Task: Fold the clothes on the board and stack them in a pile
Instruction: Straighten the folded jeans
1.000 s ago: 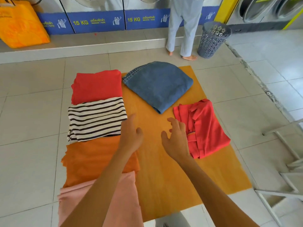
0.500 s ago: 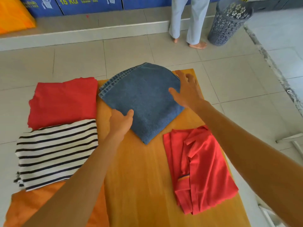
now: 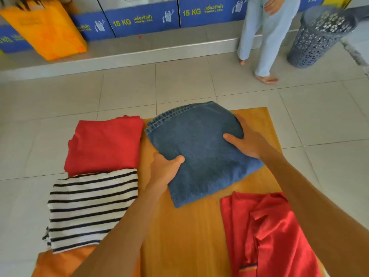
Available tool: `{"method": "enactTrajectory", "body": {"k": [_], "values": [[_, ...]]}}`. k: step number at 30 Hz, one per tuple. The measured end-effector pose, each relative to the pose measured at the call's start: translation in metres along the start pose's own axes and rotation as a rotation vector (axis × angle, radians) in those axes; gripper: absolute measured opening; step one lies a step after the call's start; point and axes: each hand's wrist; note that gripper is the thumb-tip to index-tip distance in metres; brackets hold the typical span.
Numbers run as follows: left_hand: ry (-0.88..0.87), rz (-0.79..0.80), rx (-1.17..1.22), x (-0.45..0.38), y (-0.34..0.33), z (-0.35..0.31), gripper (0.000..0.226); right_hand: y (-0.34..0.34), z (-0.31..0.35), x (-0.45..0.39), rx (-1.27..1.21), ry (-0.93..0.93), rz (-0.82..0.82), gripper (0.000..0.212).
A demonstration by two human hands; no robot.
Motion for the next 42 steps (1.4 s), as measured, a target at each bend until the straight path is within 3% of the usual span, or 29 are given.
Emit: {"method": "enactTrajectory", "body": {"k": [5, 9, 13, 16, 21, 25, 28, 31, 34, 38, 40, 42], "values": [[-0.337, -0.09, -0.115, -0.007, 0.028, -0.023, 0.066, -0.017, 0.02, 0.016, -0.197, 0.086, -0.212, 0.06], [-0.321, -0.127, -0.209, -0.025, 0.059, -0.036, 0.042, -0.039, 0.041, 0.011, -0.283, 0.141, -0.294, 0.063], [-0.252, -0.127, -0.307, -0.042, 0.075, -0.025, 0.04, -0.073, 0.052, 0.008, -0.208, 0.077, -0.297, 0.07], [-0.214, -0.117, -0.432, -0.046, 0.069, -0.006, 0.044, -0.088, 0.046, 0.01, -0.084, 0.022, -0.311, 0.068], [-0.212, -0.269, -0.487, -0.035, 0.056, -0.008, 0.052, -0.083, 0.039, 0.006, -0.002, -0.026, -0.264, 0.067], [-0.174, -0.351, -0.587, -0.009, 0.046, -0.008, 0.079, -0.077, 0.039, 0.011, -0.021, -0.054, -0.173, 0.072], [-0.205, -0.366, -0.629, 0.024, 0.031, -0.004, 0.083, -0.056, 0.036, 0.024, -0.101, -0.053, -0.082, 0.073], [-0.309, -0.361, -0.687, 0.069, 0.005, 0.011, 0.075, -0.019, 0.022, 0.056, -0.096, -0.1, -0.208, 0.057], [-0.345, -0.251, -0.59, 0.113, -0.026, 0.027, 0.067, 0.02, 0.0, 0.109, -0.049, -0.135, -0.368, 0.043], [-0.331, 0.158, -0.452, 0.158, -0.076, 0.038, 0.06, 0.052, -0.034, 0.189, -0.058, -0.267, -0.437, 0.038], [-0.262, 0.331, -0.36, 0.177, -0.098, 0.038, 0.076, 0.054, -0.052, 0.225, -0.067, -0.367, -0.466, 0.042], [-0.278, 0.351, -0.336, 0.192, -0.115, 0.041, 0.098, 0.045, -0.07, 0.254, -0.113, -0.485, -0.48, 0.052]]}}
Point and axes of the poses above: each hand's wrist, its own x-axis away from the middle knuckle, its own y-axis out of the back of the hand, z = x × y, and after that the axes turned 11 degrees about -x, right-handed
